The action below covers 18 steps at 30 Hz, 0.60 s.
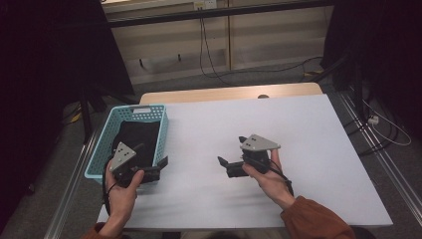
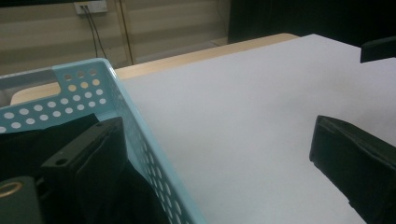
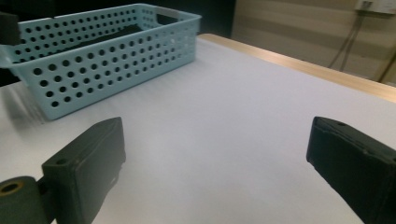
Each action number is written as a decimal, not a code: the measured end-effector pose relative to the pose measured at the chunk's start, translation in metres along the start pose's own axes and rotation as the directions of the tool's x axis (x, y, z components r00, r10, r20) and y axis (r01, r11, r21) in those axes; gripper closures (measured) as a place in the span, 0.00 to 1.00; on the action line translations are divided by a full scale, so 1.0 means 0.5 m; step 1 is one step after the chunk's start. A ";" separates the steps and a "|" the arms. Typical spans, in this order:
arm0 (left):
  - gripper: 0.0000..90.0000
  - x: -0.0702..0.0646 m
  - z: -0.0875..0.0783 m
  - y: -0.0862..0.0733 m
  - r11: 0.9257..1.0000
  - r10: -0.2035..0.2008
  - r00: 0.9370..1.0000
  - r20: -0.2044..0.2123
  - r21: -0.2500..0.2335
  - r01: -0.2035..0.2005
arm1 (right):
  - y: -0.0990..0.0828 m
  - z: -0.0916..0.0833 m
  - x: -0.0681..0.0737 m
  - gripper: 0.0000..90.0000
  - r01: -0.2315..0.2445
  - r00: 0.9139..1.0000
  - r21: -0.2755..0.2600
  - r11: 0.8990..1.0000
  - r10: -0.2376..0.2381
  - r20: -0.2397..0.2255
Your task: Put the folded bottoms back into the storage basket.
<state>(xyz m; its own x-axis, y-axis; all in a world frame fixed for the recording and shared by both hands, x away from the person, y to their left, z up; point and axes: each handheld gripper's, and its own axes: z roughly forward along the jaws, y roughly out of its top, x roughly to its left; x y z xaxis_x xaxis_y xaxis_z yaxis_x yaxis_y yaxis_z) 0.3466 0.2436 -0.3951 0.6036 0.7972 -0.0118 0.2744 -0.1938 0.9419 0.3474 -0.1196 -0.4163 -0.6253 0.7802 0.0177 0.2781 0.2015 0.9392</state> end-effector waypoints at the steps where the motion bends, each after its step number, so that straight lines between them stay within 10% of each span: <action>1: 0.05 -0.001 0.001 -0.001 1.000 0.004 1.000 -0.002 0.003 -0.004 | -0.003 -0.009 -0.006 0.05 -0.003 1.000 0.001 1.000 0.003 0.013; 18: 0.05 -0.014 -0.015 -0.019 1.000 0.007 1.000 -0.013 0.006 -0.007 | -0.049 -0.146 -0.057 0.05 -0.048 0.986 -0.042 0.998 0.054 0.159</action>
<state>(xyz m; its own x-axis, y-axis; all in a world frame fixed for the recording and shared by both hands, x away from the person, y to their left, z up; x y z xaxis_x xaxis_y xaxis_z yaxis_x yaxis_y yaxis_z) 0.3343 0.2442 -0.4013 0.5957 0.8032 -0.0003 0.2742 -0.2030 0.9400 0.3054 -0.1898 -0.4147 -0.4853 0.8742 0.0141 0.2768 0.1383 0.9509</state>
